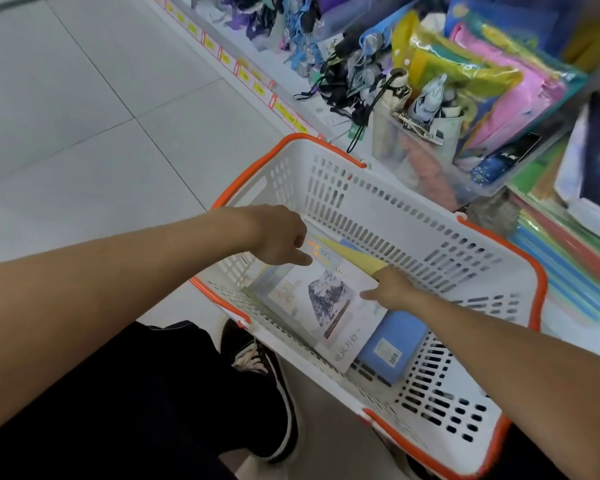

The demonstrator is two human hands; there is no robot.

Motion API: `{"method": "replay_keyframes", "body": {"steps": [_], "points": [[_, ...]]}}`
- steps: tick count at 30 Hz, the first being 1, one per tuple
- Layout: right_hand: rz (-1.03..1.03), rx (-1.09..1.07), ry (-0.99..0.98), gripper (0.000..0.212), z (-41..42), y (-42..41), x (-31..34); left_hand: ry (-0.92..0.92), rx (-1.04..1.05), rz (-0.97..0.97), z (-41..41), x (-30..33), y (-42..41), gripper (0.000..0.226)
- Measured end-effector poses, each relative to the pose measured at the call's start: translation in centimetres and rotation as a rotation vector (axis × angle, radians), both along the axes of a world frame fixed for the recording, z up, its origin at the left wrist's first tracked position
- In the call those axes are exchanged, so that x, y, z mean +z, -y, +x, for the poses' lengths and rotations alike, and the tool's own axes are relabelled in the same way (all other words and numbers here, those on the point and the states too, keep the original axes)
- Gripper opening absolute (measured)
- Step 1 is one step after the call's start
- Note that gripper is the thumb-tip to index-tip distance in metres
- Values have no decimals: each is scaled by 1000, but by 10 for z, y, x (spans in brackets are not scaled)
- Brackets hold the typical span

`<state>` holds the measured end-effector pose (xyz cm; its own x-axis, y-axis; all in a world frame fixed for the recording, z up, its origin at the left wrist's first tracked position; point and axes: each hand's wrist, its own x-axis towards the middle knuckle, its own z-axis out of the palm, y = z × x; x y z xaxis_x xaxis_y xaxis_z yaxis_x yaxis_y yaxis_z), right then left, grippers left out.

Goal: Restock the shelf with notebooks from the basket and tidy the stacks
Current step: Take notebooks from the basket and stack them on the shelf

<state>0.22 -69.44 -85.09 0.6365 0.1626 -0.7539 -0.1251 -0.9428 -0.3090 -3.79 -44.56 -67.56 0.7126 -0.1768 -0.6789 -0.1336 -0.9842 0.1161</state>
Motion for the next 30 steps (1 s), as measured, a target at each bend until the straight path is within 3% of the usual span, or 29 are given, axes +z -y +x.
{"method": "replay_keyframes", "body": {"steps": [2,5,8,10,13,14,16,19,22,25,28,30], "points": [[245,-95,-114,43,9,1,23,-37,66,56,-2,3,-2,64],[582,-302,-85,41,22,4,72,-204,368,66,-5,22,-5,84],[863,-471,-117,32,23,9,110,-338,603,-56,-11,31,-11,94],[978,-546,-171,31,22,12,121,-309,856,-351,-15,26,-12,91],[1069,-639,-266,35,22,10,122,-51,1254,-971,-15,24,5,38],[1077,-646,-310,37,21,9,117,79,1294,-1062,-14,27,12,27],[993,-609,-399,41,16,7,99,324,1188,-980,-9,37,18,18],[523,-448,-270,61,4,-1,57,542,823,-630,-1,64,9,15],[5,27,89,101,-1,1,26,563,749,-446,-2,88,-9,24],[-71,178,124,126,9,2,10,518,807,-436,-4,95,-22,26],[-159,231,167,124,16,-5,0,509,846,-456,10,101,-23,23],[-223,250,286,100,17,-11,-2,526,835,-459,24,105,-20,21]]}}
